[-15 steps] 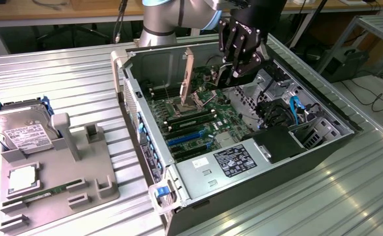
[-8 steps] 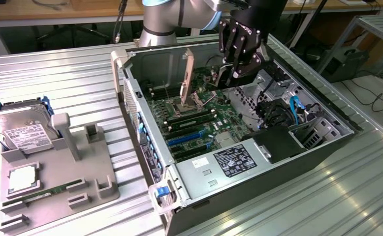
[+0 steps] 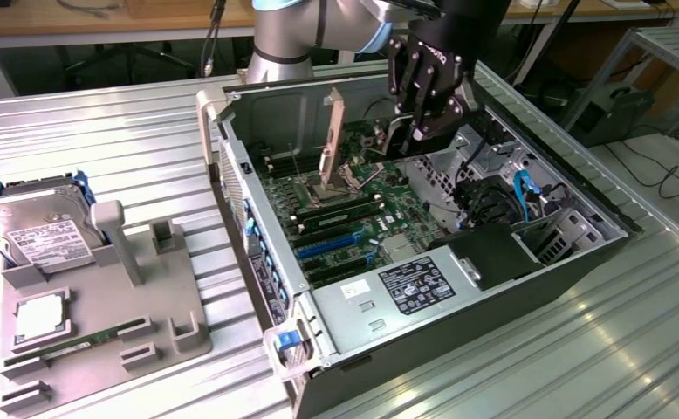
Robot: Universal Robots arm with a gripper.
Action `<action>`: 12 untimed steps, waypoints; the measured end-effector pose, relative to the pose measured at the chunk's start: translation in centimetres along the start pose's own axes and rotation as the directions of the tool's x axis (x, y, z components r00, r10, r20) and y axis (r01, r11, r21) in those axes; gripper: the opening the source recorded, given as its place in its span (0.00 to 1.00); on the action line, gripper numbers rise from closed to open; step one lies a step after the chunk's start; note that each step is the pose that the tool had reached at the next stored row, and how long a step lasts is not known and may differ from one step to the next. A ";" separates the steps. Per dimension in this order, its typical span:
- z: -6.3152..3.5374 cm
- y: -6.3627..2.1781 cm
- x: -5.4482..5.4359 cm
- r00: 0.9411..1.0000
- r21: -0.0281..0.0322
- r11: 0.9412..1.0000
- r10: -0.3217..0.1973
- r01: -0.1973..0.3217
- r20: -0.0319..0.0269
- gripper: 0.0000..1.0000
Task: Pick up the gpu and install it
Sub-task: 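Insert the gpu into the slot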
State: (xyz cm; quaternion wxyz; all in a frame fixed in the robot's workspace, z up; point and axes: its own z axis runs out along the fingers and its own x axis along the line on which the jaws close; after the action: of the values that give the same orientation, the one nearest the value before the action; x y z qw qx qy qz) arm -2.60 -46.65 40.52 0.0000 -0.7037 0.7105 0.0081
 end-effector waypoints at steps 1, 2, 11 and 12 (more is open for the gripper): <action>0.01 0.00 0.0 1.000 0.000 1.000 0.000 0.000 0.000 0.27; 0.02 0.00 0.0 1.000 0.000 1.000 0.000 0.000 0.000 0.27; 4.97 -0.04 0.5 0.999 0.001 0.999 -0.032 0.032 0.005 0.27; 6.49 0.46 0.1 0.999 0.000 0.999 -0.032 0.032 0.005 0.27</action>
State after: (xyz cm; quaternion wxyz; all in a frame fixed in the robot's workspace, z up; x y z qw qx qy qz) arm -3.14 -46.72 34.04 0.0020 -0.7151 0.6989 0.0100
